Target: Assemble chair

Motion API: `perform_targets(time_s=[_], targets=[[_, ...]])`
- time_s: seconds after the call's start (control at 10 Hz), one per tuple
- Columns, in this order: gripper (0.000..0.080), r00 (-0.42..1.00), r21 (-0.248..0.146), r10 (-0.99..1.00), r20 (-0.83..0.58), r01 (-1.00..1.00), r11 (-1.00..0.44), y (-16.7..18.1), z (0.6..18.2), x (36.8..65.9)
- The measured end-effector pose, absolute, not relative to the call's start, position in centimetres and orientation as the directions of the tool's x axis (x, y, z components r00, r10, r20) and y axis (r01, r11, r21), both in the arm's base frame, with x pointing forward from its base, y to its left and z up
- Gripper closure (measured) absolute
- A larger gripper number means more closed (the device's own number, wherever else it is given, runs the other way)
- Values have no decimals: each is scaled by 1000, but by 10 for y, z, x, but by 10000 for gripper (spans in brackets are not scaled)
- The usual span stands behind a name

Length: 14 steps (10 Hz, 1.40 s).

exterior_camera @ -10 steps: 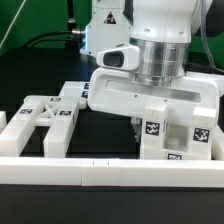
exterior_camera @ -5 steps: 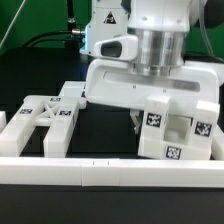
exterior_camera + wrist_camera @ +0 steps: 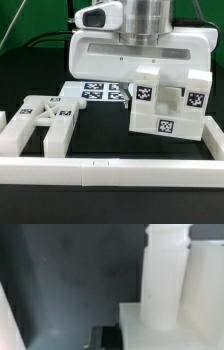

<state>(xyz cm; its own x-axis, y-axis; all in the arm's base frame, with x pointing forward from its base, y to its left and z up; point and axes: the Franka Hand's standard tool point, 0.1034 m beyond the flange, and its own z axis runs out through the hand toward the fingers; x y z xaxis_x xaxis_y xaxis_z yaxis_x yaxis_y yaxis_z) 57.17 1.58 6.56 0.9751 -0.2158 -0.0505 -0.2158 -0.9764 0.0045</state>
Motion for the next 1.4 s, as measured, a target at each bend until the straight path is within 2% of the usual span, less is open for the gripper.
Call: perform_targets(time_s=[0.1, 0.2, 0.4, 0.5, 0.6, 0.8, 0.9, 1.1, 1.2, 1.3, 1.4], targets=[[765, 959, 9, -221, -177, -223, -975, 14, 67, 567], [765, 959, 6, -191, -210, -194, -981, 10, 70, 573], [765, 899, -17, -147, -412, -169, -985, -7, 81, 563], [765, 878, -17, -149, -456, -175, -984, -12, 80, 569], [765, 836, 4, -176, -519, -203, -979, -10, 80, 563], [765, 719, 17, -157, -677, -199, -980, -15, 77, 553], [765, 696, -27, -85, -713, -149, -988, -18, 74, 555], [765, 624, -47, -55, -780, -146, -988, -17, 68, 553], [765, 555, -58, -35, -831, -149, -987, -15, 70, 544], [765, 519, -65, -20, -854, -145, -987, -11, 65, 540], [765, 499, -60, -24, -867, -152, -987, -8, 66, 532]])
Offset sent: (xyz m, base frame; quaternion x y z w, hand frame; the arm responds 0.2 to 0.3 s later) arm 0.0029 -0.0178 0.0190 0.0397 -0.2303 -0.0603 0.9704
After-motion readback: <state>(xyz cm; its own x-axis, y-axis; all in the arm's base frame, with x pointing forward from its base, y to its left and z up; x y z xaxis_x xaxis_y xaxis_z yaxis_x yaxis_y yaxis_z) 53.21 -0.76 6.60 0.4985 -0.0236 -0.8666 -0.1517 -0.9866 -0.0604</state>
